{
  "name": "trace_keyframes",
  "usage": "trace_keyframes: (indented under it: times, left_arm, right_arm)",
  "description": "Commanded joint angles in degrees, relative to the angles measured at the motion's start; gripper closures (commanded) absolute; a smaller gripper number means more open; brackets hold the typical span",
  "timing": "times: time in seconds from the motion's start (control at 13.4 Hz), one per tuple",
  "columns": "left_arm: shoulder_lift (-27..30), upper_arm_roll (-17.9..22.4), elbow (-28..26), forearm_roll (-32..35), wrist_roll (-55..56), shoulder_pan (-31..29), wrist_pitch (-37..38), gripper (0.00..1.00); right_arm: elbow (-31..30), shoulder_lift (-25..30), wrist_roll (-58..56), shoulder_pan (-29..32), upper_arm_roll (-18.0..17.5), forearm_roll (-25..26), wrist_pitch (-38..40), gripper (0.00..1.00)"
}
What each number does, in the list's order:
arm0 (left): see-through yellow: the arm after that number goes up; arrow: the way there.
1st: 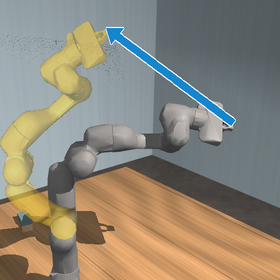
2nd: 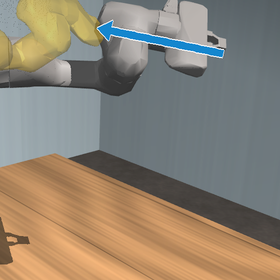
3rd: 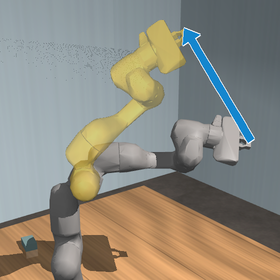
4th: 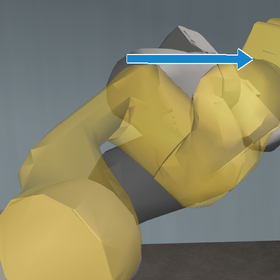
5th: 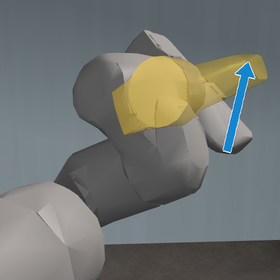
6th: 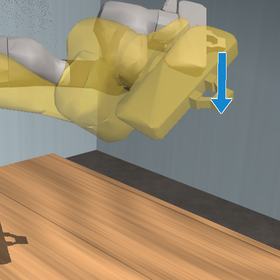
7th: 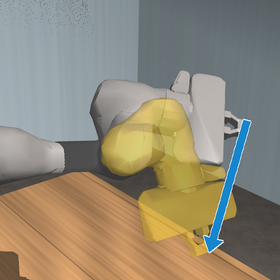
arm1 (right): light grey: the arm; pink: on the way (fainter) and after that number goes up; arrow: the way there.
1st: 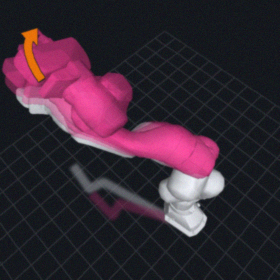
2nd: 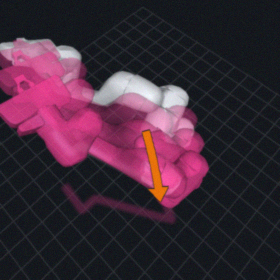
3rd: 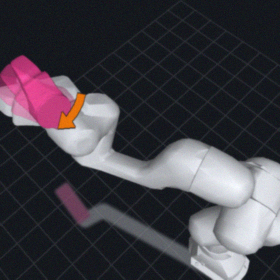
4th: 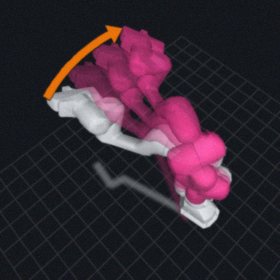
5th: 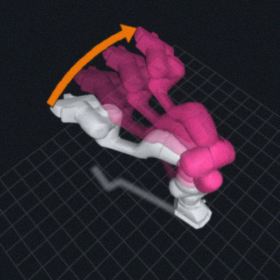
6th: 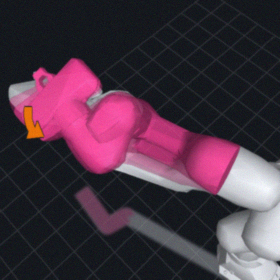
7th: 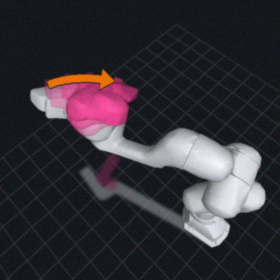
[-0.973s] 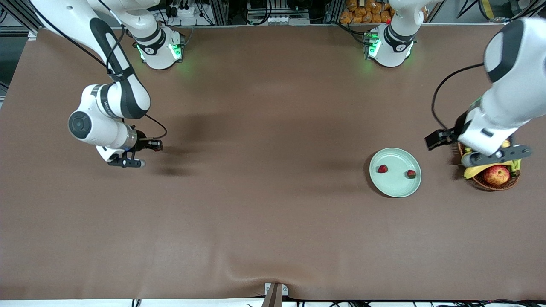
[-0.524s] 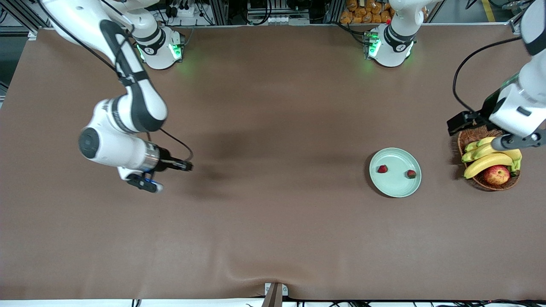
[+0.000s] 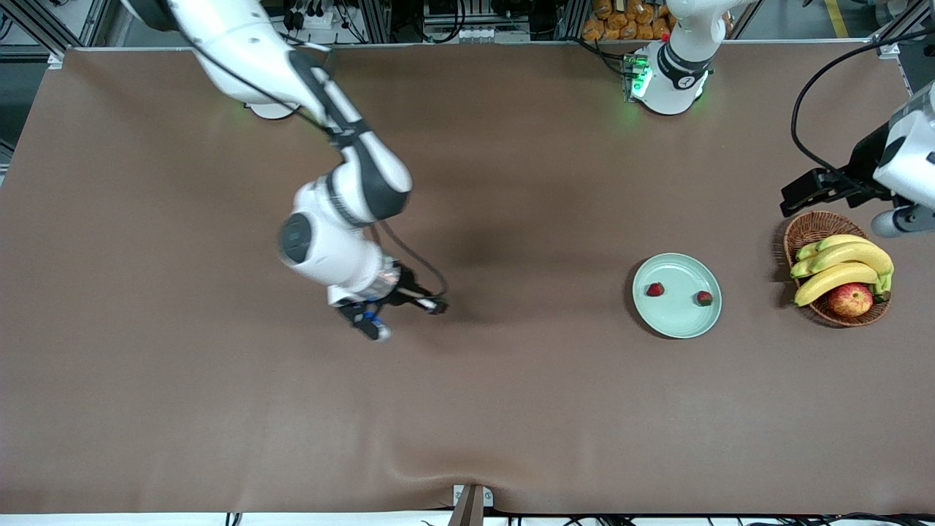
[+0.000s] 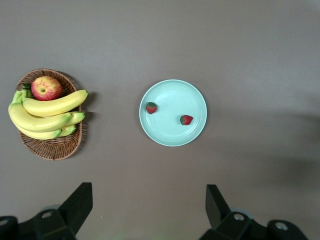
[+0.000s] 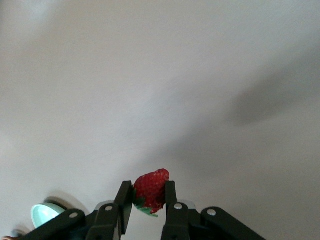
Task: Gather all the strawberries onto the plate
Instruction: 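Carry the last strawberry to the table middle with the right gripper and release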
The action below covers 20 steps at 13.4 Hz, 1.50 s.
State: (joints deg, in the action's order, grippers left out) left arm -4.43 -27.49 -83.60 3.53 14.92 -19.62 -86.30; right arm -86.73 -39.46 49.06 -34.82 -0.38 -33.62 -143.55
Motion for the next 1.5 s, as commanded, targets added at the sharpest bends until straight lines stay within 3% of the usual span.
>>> trace_keyframes:
  times: [0.0,0.22,0.45,0.52,0.67,0.82,1.05,1.2,1.42]
  left_arm:
    - [2.58,0.33,-0.16,-1.42,-1.38,-0.68,1.31,0.00]
    - [4.69,3.92,-0.94,-2.21,-2.35,1.94,1.31,0.00]
    - [6.71,15.59,-2.96,-6.42,-3.05,10.72,1.31,0.00]
    - [7.76,18.93,-4.10,-6.95,-3.14,13.53,1.31,0.00]
    - [9.08,22.64,-6.04,-7.05,-3.14,17.24,1.31,0.00]
    - [10.84,23.35,-8.41,-6.96,-3.05,18.82,1.22,0.00]
    - [12.16,28.36,-9.74,-6.26,-2.70,24.09,1.57,0.00]
    - [11.81,28.37,-9.56,-6.17,-2.35,24.72,1.75,0.00]
    - [9.10,25.57,-9.65,-6.26,-2.00,24.64,1.66,0.00]
  right_arm:
    - [11.10,-10.16,9.70,-6.98,0.65,-0.92,-7.59,1.00]
    - [17.63,-16.42,14.57,-12.09,1.17,-0.48,-11.05,1.00]
    - [17.38,-17.66,14.75,-13.95,1.18,-0.48,-11.14,1.00]
    - [17.55,-18.19,15.80,-14.74,1.18,-0.48,-11.23,0.95]
    - [17.38,-18.46,17.21,-15.36,1.18,-0.22,-11.14,0.00]
    - [17.29,-18.02,17.04,-15.28,1.18,3.28,-10.01,0.00]
    - [17.29,-15.92,16.95,-11.34,1.09,4.26,-4.05,0.00]
    - [17.29,-13.29,16.95,-7.82,0.74,8.64,2.97,0.00]
    - [17.38,-9.86,16.25,-2.11,0.47,10.85,12.39,0.00]
